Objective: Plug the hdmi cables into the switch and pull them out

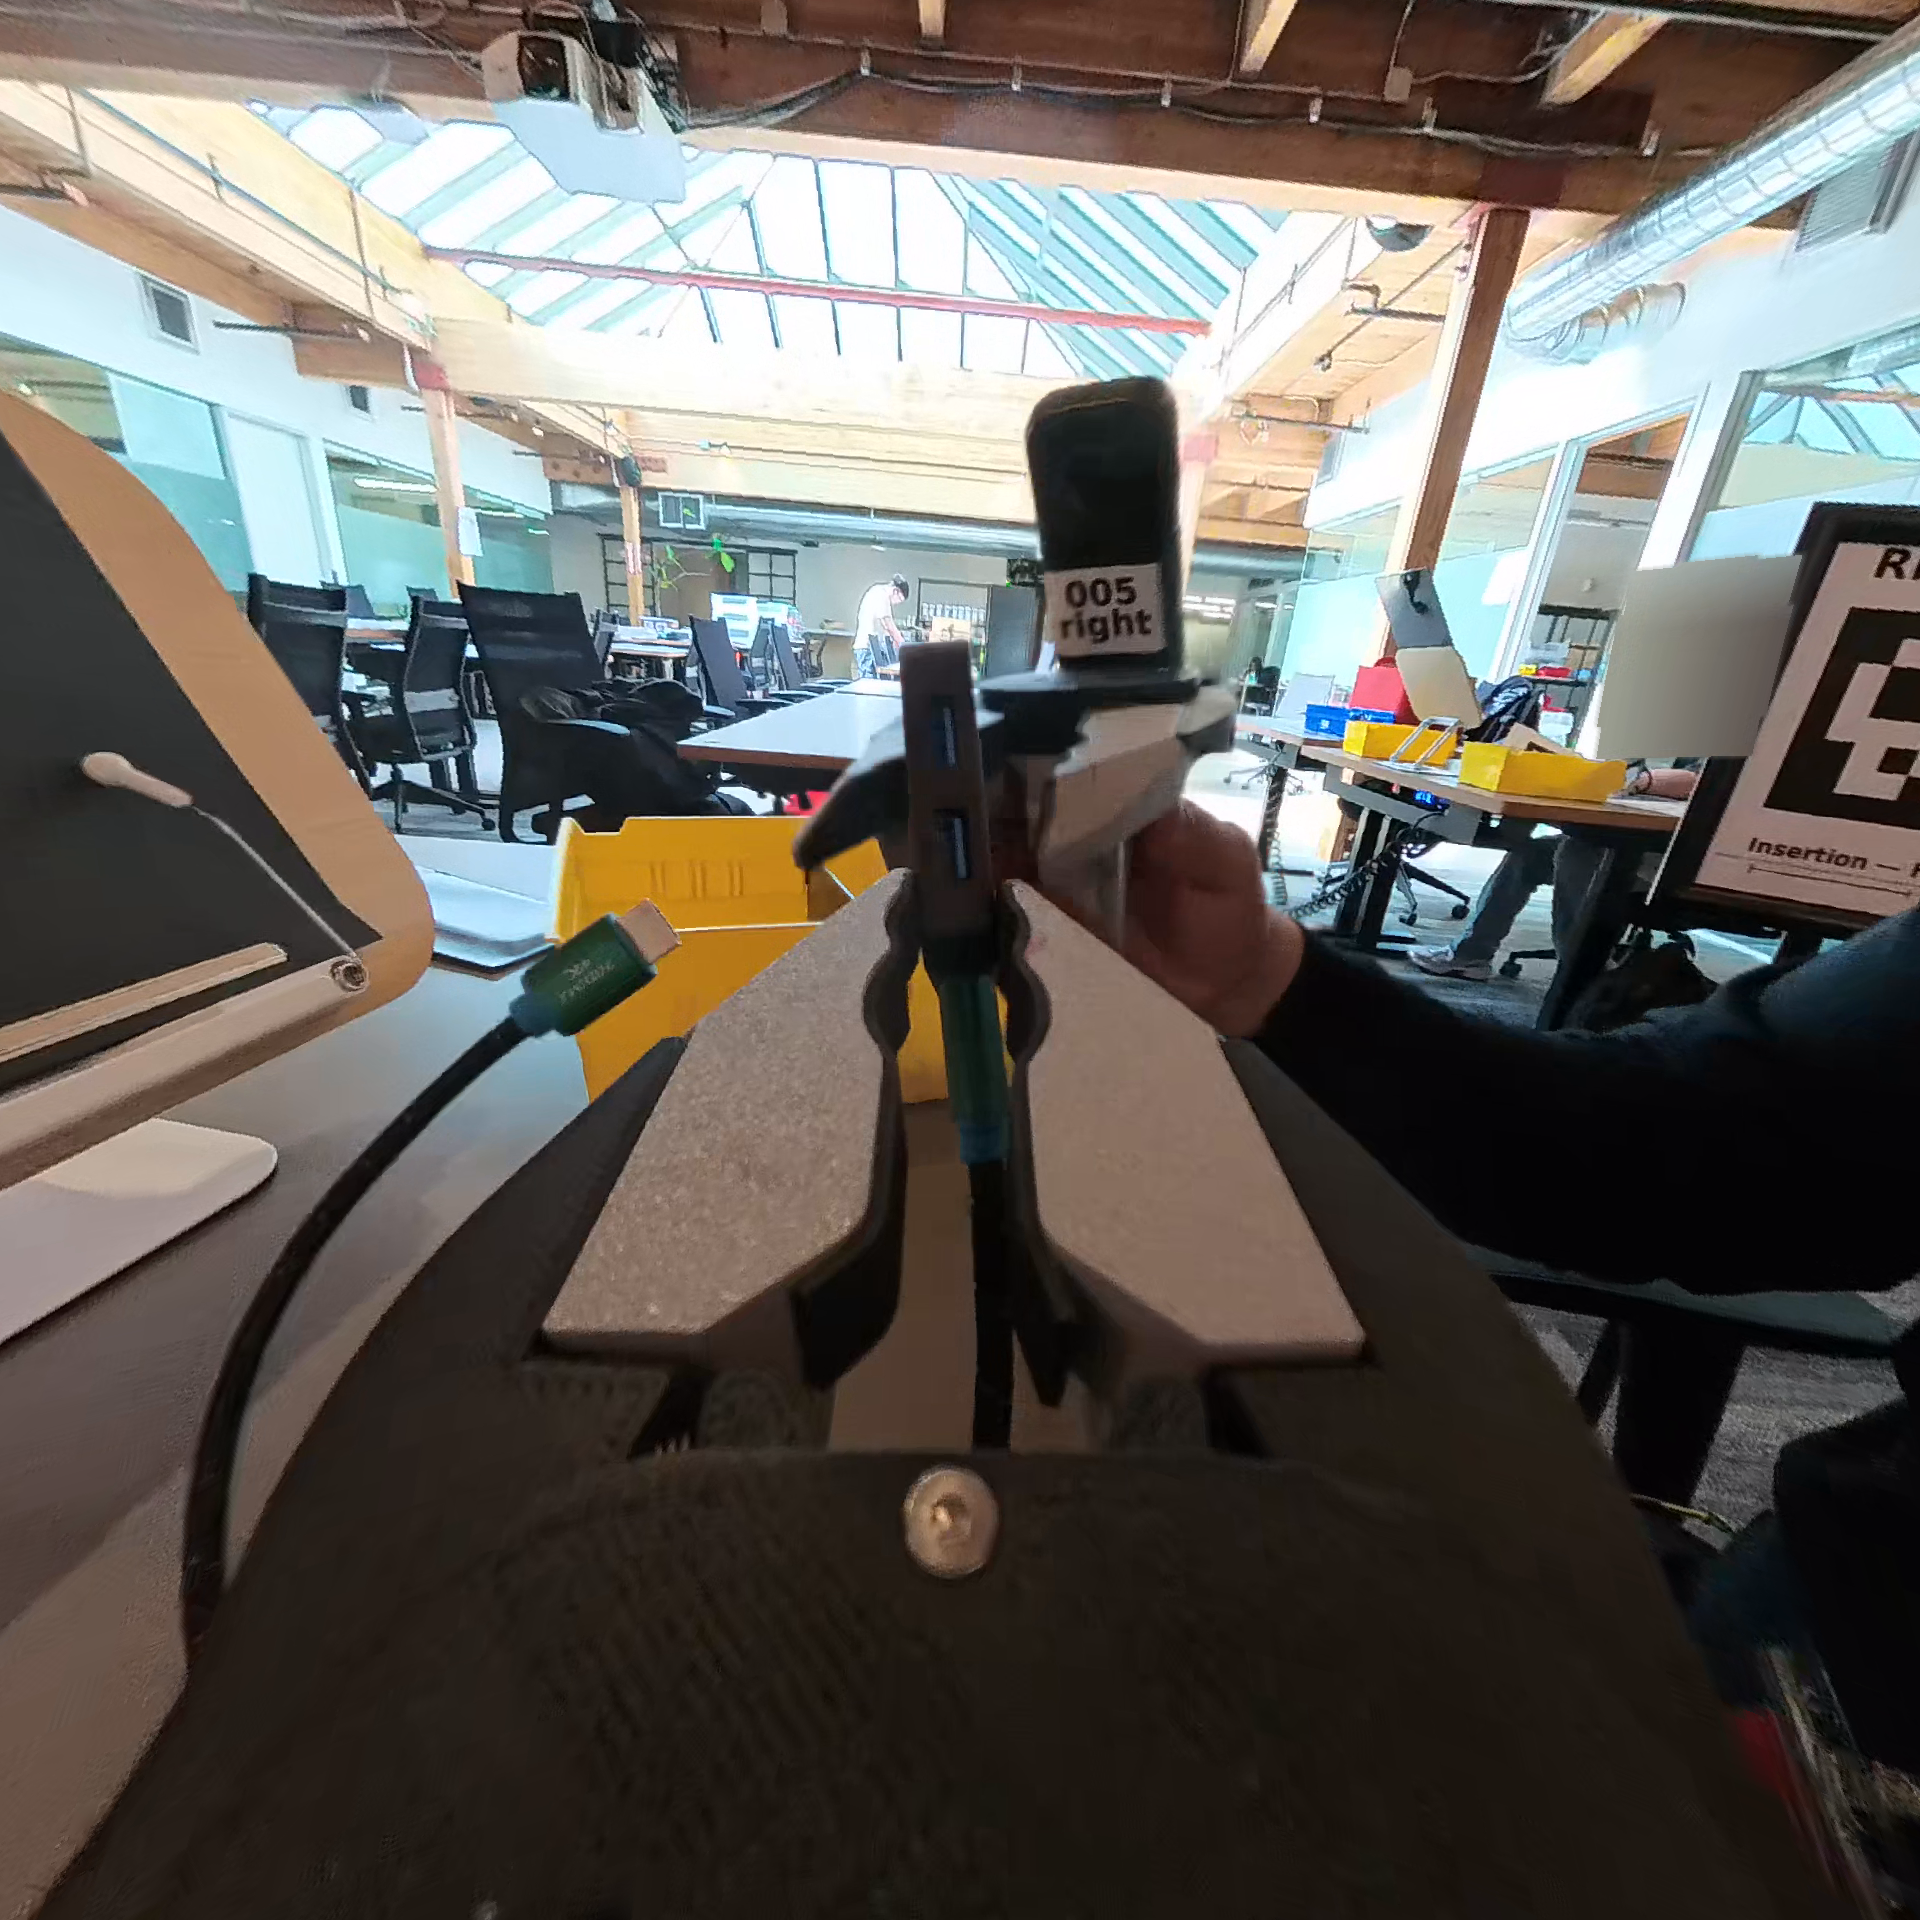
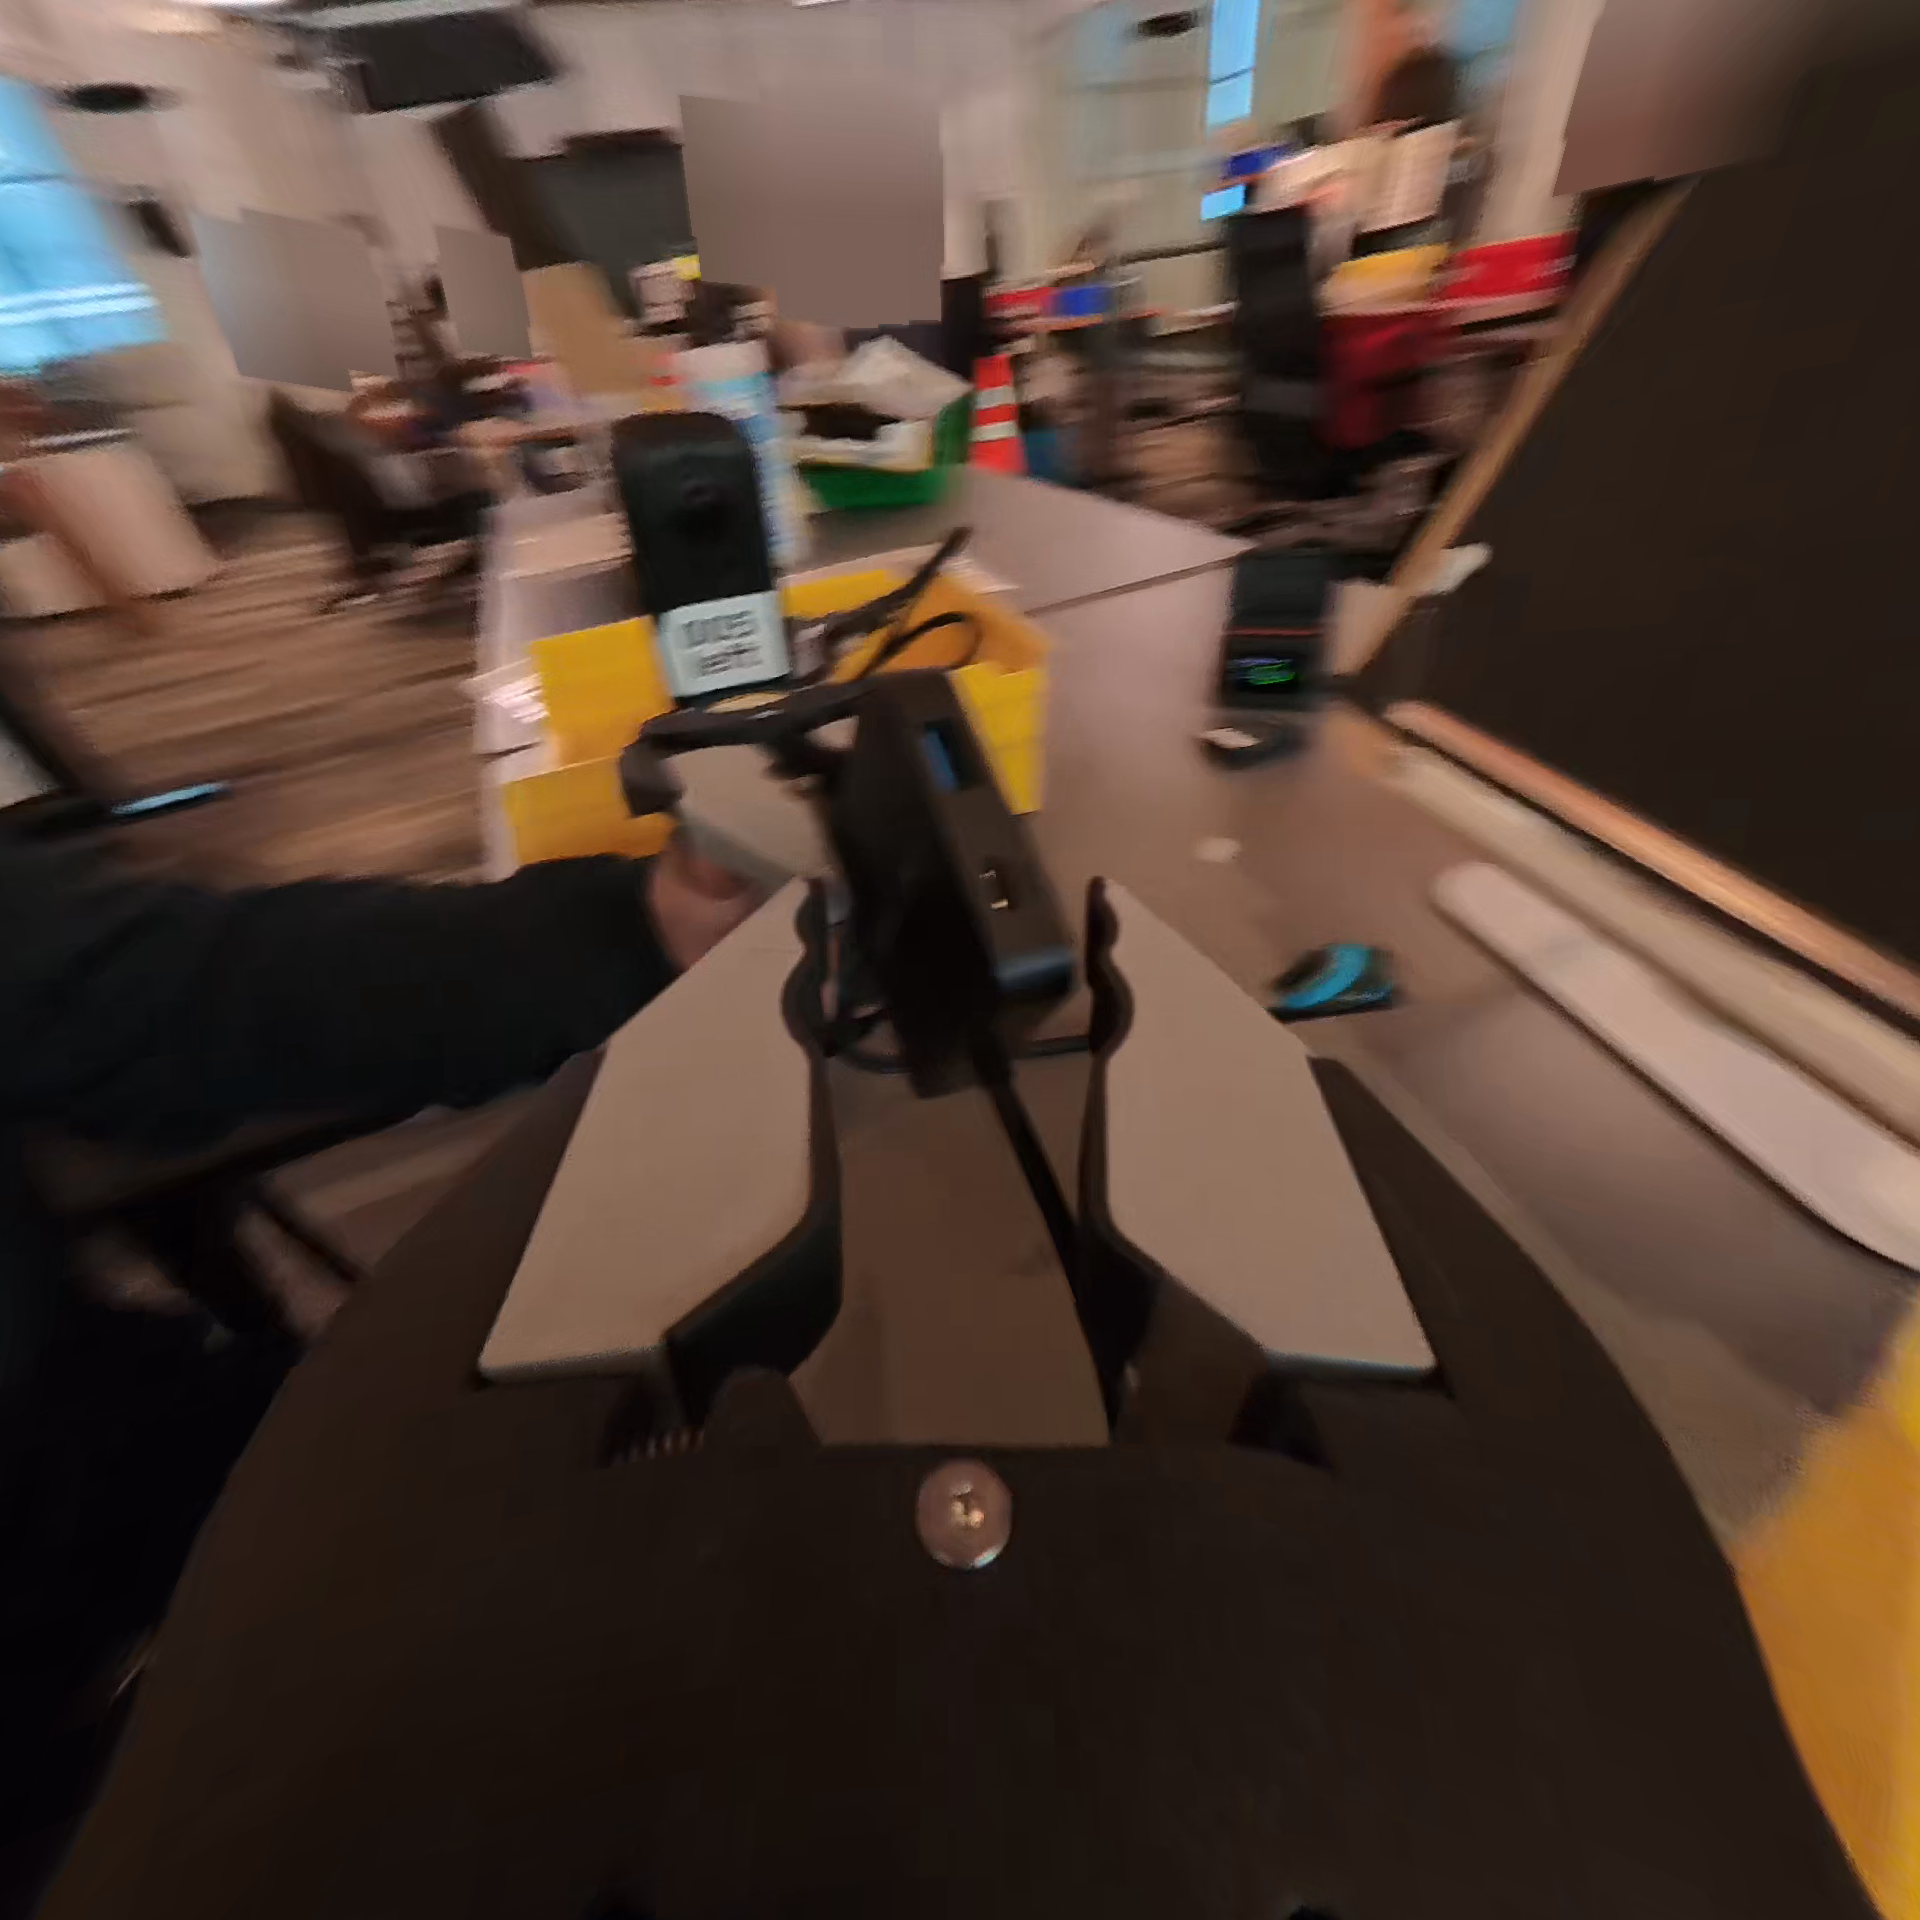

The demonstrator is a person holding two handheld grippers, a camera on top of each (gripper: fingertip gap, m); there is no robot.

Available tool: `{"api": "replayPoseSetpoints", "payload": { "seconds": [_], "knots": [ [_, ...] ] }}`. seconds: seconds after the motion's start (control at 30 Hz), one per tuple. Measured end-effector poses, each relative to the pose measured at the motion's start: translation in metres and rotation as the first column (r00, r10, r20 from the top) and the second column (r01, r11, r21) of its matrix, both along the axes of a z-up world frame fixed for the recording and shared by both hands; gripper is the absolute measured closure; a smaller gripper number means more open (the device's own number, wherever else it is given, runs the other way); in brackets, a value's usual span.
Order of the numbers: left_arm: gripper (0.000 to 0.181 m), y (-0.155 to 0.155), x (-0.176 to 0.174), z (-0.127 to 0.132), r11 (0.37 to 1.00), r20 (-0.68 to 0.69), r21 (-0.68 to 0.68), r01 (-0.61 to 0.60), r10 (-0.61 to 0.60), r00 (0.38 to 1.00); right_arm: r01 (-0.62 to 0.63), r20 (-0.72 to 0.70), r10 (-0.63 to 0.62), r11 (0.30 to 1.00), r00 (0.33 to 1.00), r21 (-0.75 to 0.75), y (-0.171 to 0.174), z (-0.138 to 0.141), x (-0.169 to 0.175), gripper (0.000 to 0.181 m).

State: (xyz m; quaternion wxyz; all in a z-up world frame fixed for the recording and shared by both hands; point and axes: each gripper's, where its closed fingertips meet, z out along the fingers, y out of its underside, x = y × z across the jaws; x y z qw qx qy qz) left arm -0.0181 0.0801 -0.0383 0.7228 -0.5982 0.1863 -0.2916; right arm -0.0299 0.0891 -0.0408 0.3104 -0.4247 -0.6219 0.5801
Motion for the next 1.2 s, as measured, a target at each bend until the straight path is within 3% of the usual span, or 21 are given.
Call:
{"api": "replayPoseSetpoints", "payload": {
  "seconds": [0.2,0.37,0.53,0.67,0.83,1.2],
  "knots": [
    [0.170,0.000,-0.008,0.003,0.999,0.071,-0.041,0.034,-0.031,0.997,-0.163,-0.107,0.143,0.965,0.984,-0.207,-0.008,0.001,-0.003,0.166],
    [0.167,0.009,-0.011,-0.012,0.995,-0.017,-0.096,-0.036,0.035,0.999,-0.142,-0.126,0.115,0.962,0.985,-0.234,-0.001,-0.014,-0.004,0.167],
    [0.165,0.008,-0.021,-0.017,0.993,0.013,-0.114,-0.036,0.038,0.999,-0.048,-0.116,0.033,0.990,0.993,-0.133,-0.002,-0.023,-0.005,0.170],
    [0.160,0.001,-0.025,-0.006,0.997,0.120,-0.076,0.019,-0.010,0.993,-0.091,-0.144,0.064,0.978,0.987,-0.190,-0.005,-0.017,0.003,0.170],
    [0.163,0.003,-0.032,-0.005,0.998,0.124,-0.066,-0.022,0.030,0.992,-0.153,-0.163,0.113,0.952,0.980,-0.264,-0.008,-0.010,0.004,0.170],
    [0.175,-0.002,-0.034,-0.008,0.997,0.152,-0.058,-0.041,0.050,0.987,-0.154,-0.152,0.118,0.955,0.981,-0.254,-0.014,-0.014,0.000,0.170]
  ]
}}
